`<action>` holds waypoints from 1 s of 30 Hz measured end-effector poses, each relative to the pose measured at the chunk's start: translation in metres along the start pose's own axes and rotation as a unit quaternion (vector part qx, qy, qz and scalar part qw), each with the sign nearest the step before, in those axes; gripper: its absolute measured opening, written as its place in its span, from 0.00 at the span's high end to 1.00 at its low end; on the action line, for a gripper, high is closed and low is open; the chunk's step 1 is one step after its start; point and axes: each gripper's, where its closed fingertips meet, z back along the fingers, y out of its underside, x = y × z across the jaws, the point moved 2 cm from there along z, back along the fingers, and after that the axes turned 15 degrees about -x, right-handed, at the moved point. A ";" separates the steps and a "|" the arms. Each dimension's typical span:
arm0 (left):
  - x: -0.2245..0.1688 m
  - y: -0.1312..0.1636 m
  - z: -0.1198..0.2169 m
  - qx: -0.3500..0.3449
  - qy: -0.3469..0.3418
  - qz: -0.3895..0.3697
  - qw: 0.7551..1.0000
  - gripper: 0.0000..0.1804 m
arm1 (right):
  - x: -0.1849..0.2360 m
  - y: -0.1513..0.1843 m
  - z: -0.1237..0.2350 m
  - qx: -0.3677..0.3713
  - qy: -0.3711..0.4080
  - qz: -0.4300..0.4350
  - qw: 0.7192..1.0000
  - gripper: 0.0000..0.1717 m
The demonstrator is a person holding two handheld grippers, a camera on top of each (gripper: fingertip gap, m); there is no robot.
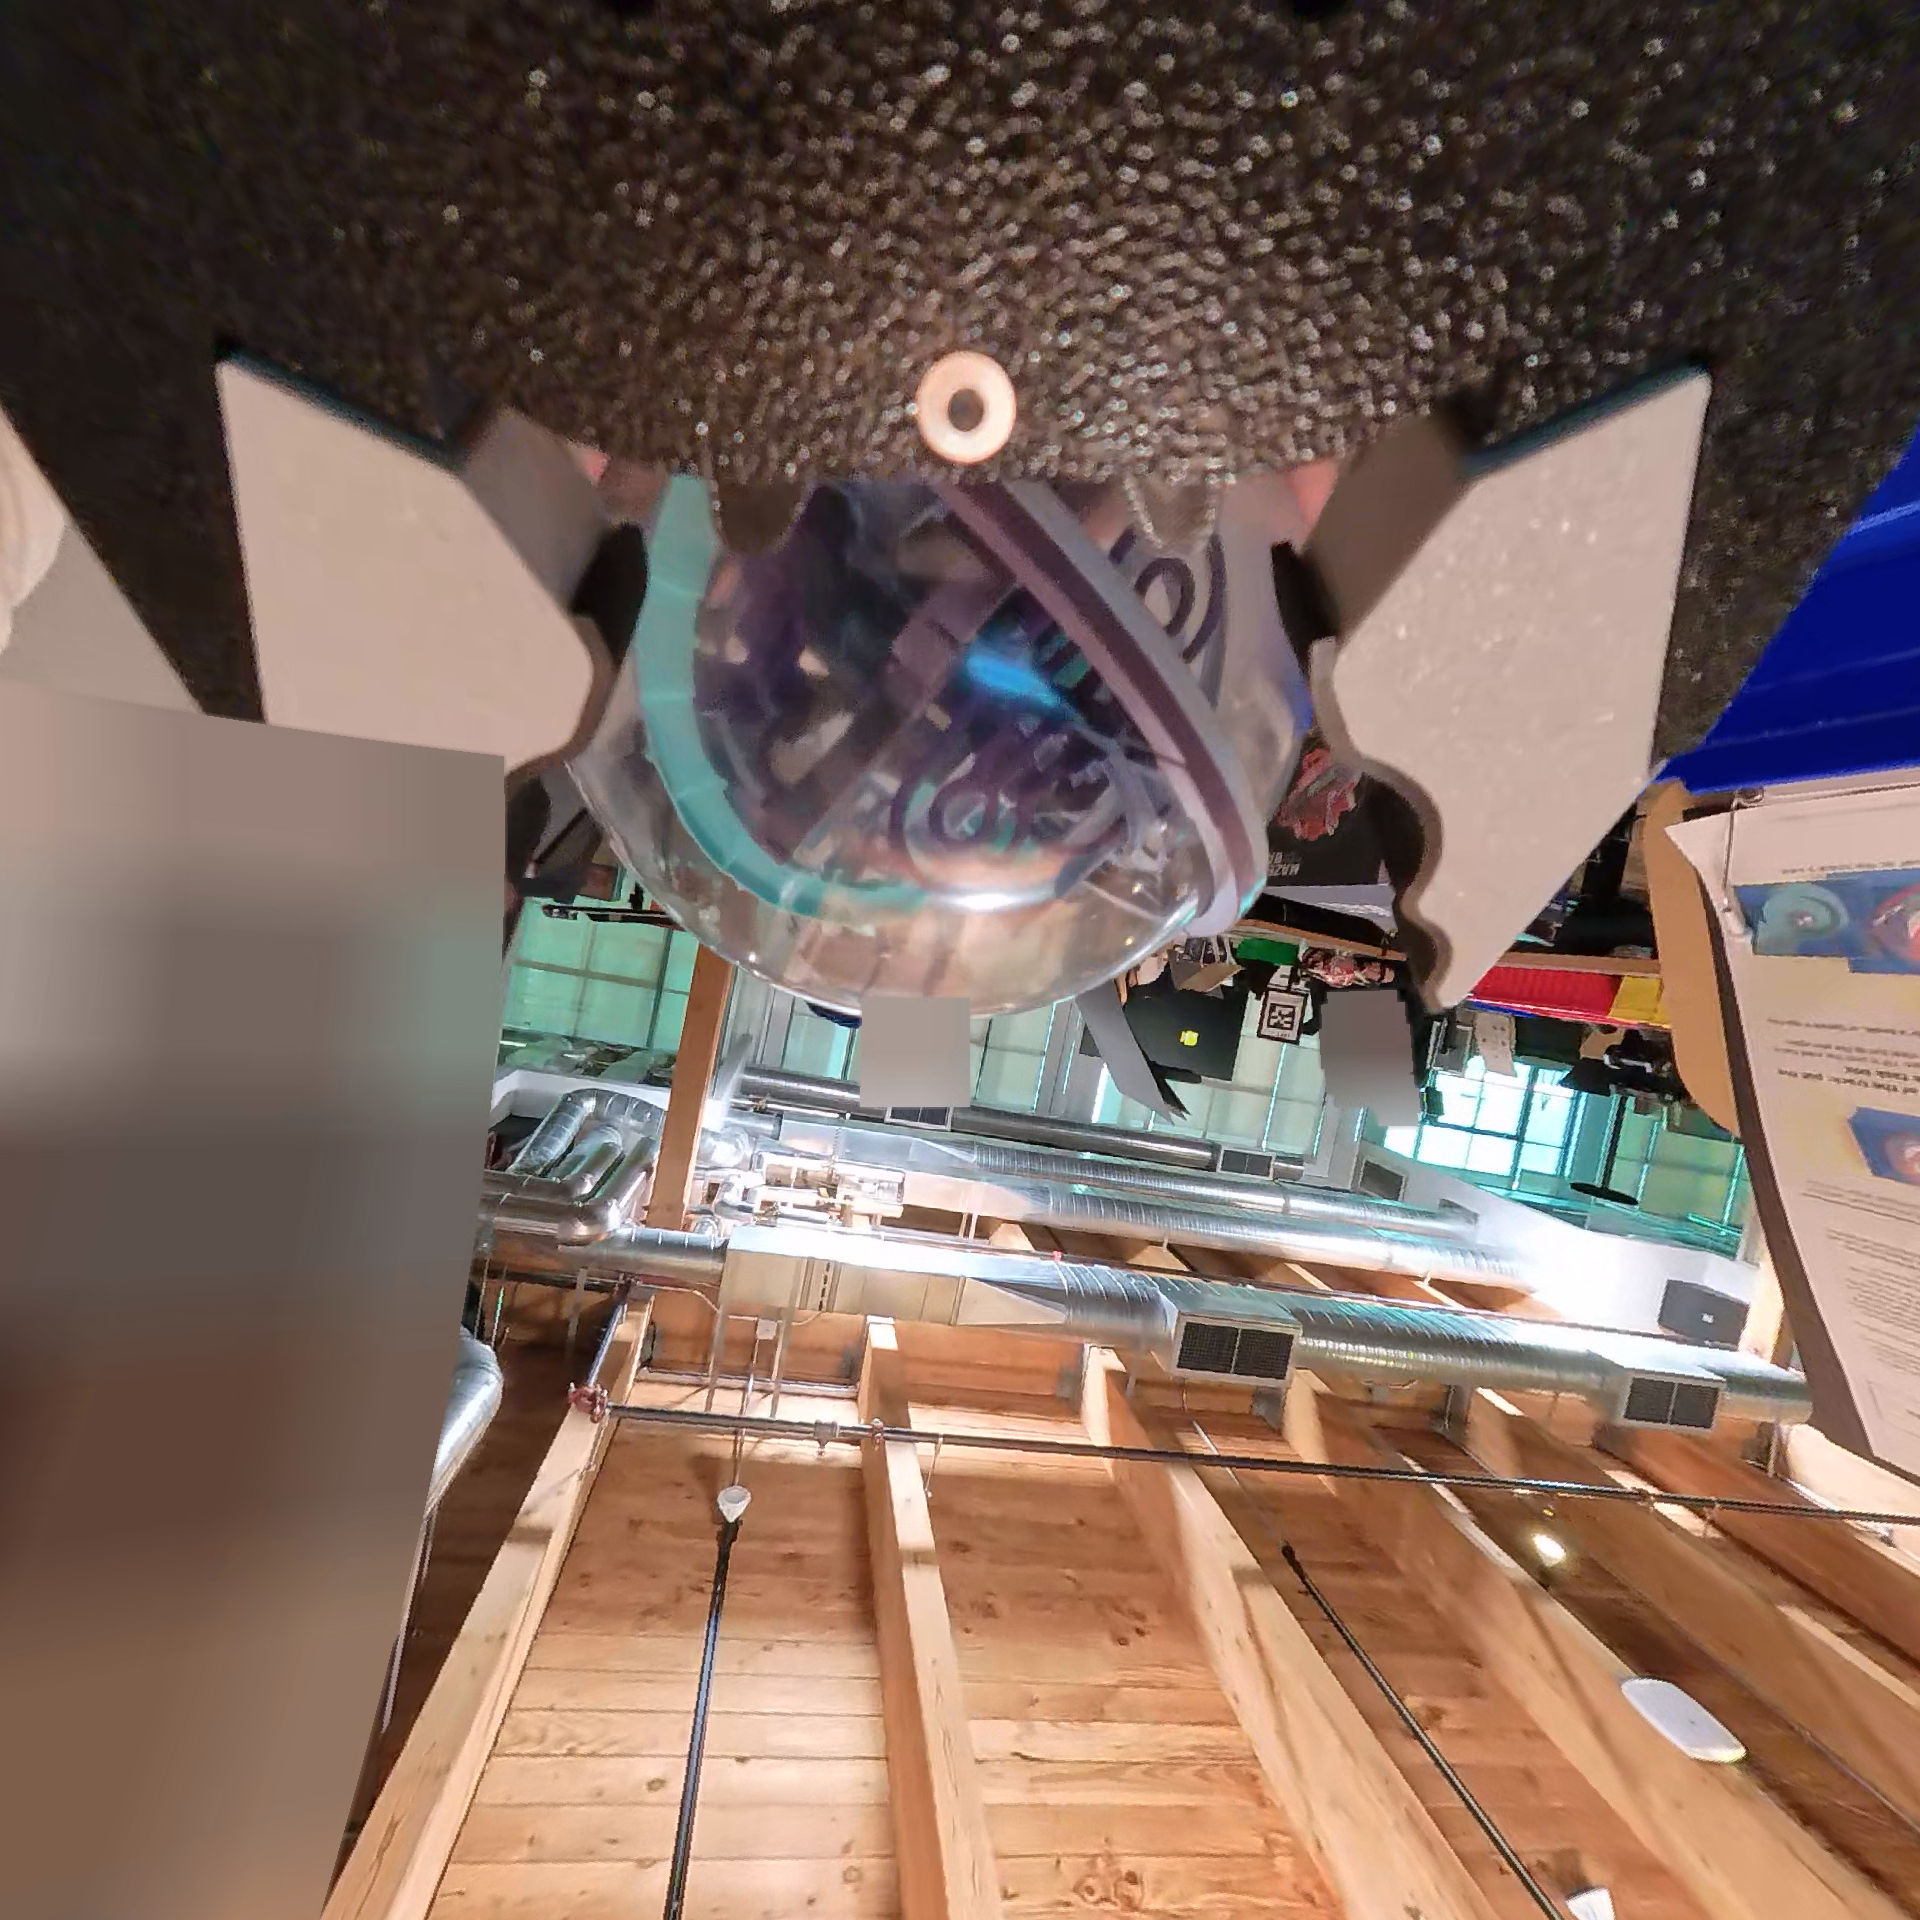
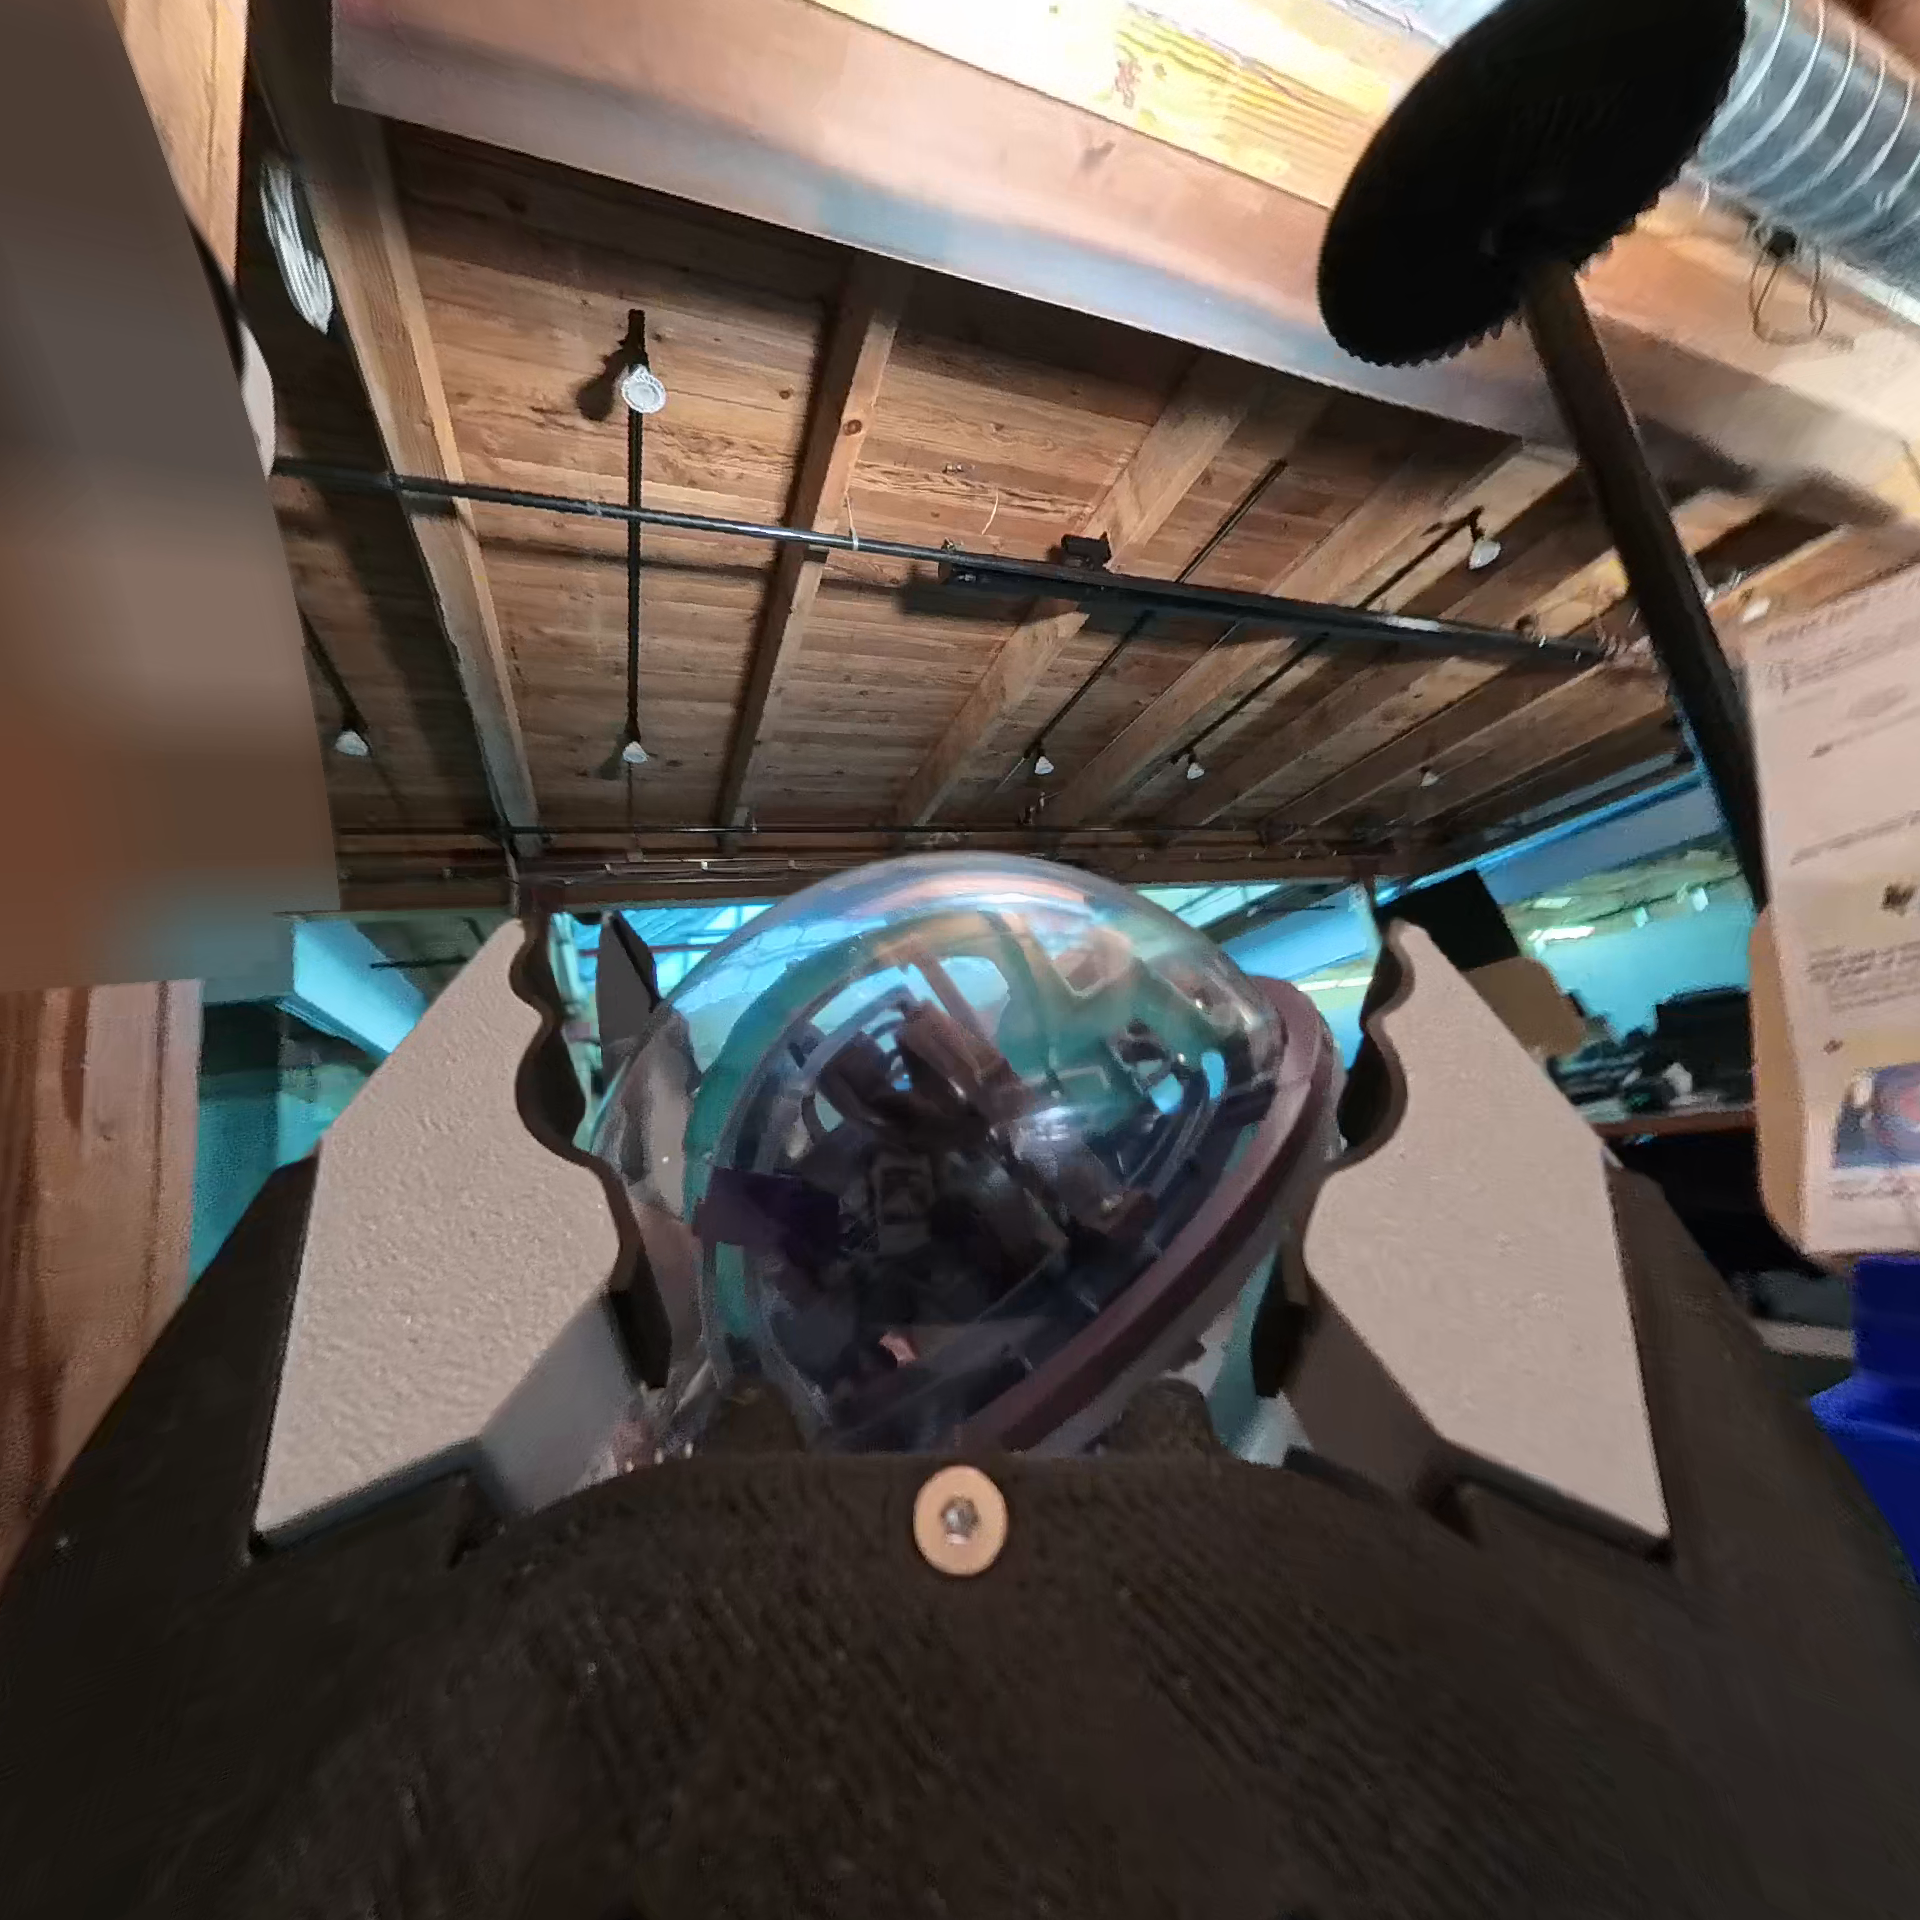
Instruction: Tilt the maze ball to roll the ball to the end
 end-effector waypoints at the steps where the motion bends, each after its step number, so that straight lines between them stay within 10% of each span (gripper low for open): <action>1: 0.001 0.001 0.000 0.003 -0.002 -0.004 1.000 0.14 | 0.003 -0.003 0.000 -0.004 -0.008 0.024 1.000 0.16; 12: -0.058 -0.009 0.012 -0.066 0.213 -0.143 0.964 0.13 | 0.051 -0.027 -0.002 -0.027 -0.131 0.109 0.985 0.28; 17: -0.060 -0.015 0.018 -0.118 0.234 -0.117 0.958 0.13 | 0.059 -0.053 -0.002 -0.100 -0.133 0.105 0.980 0.45; 30: -0.073 -0.016 0.023 -0.157 0.270 -0.140 0.940 0.13 | 0.068 -0.050 0.002 -0.096 -0.161 0.128 0.974 0.41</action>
